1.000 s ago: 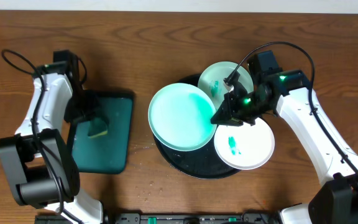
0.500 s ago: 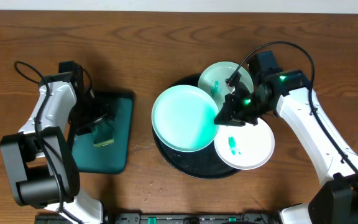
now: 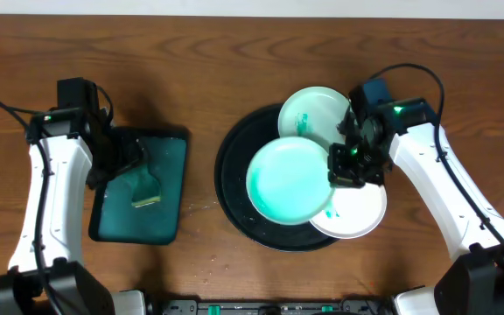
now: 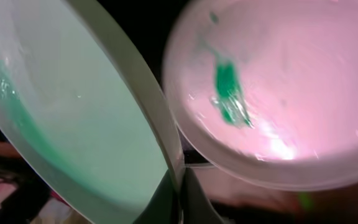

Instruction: Clean dirty plates on tray and stack at the side

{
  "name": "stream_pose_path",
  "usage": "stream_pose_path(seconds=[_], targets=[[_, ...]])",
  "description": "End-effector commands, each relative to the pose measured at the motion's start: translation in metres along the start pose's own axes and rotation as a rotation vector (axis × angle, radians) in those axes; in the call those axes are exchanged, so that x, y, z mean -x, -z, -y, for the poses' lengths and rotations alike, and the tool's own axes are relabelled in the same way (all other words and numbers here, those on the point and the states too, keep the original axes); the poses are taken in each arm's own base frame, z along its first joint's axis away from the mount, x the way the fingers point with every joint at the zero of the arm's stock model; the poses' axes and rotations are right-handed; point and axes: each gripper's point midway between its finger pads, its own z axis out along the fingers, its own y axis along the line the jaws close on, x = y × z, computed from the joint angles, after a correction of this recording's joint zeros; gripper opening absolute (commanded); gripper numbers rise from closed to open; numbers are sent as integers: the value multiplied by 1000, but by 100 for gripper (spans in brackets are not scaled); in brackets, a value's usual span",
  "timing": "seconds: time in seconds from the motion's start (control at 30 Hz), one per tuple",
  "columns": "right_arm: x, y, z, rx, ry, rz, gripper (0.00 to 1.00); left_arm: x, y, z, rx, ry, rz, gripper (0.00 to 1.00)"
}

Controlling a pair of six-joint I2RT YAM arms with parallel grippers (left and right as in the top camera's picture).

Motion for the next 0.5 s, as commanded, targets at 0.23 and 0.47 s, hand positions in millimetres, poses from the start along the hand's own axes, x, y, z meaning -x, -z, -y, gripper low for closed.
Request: stream_pose_path(seconds=[0.23, 0.47], targets=[[-39, 1, -14, -21, 177, -114, 2, -8, 10, -26, 145, 60, -19, 80], [-44, -12, -91, 225, 429, -76, 1, 11, 49, -48, 141, 169, 30, 80]])
